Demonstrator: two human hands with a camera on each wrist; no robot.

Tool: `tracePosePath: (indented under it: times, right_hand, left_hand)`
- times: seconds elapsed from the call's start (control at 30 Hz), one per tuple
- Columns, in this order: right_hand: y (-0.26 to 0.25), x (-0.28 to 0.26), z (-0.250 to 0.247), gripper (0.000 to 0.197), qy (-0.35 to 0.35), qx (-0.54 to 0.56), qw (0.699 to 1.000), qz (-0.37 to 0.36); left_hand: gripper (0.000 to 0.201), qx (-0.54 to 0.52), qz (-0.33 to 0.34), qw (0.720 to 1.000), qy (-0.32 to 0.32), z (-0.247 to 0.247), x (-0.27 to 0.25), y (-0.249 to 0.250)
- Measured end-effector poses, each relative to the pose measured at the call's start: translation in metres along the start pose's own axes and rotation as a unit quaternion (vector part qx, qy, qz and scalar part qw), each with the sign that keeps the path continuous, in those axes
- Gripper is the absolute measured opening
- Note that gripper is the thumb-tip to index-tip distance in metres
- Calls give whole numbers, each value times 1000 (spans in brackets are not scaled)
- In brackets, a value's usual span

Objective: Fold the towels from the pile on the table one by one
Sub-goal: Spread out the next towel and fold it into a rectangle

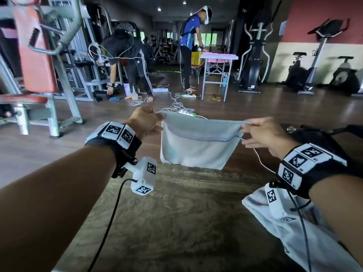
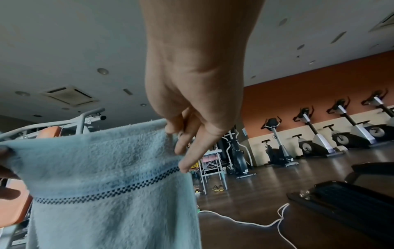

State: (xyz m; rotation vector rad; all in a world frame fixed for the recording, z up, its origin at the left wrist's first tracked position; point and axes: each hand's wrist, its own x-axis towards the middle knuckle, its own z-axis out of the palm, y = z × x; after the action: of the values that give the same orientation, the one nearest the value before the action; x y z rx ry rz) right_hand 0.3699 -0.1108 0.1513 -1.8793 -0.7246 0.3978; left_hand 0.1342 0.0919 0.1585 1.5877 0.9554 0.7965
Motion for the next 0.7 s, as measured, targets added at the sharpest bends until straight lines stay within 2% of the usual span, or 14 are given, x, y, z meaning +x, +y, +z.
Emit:
tracePosePath:
  times: [0.07,0.2,0.3,0.37,0.47,0.6,0.7]
  right_hand:
    - [6,5,2,27,17,39,999,-3]
    - [15,20,3,34,83,111,989,-49]
    - [22,27,0,36,74,97,991,-64]
    - [28,29,-1,34,31,70,996,-35]
    - [37,30,-3,34,14,51,998,-20]
    - [41,30,-1,31,25,39,997,-61]
    - [42,27,-3,15,83,-16,991,-108]
  left_hand:
    - [19,-65,-13,998,-3,9,3,-5]
    - [3,-157,21,987,18,28,10,-3]
    - [13,-196,45,979,36,39,21,-8]
    - [3,-169,53,983,48,42,24,-17]
    - [11,-131,56,988,62,42,27,-30]
    - [22,-107,96,986,82,34,39,-41]
    - [22,-17,135,987,83,31,22,-33]
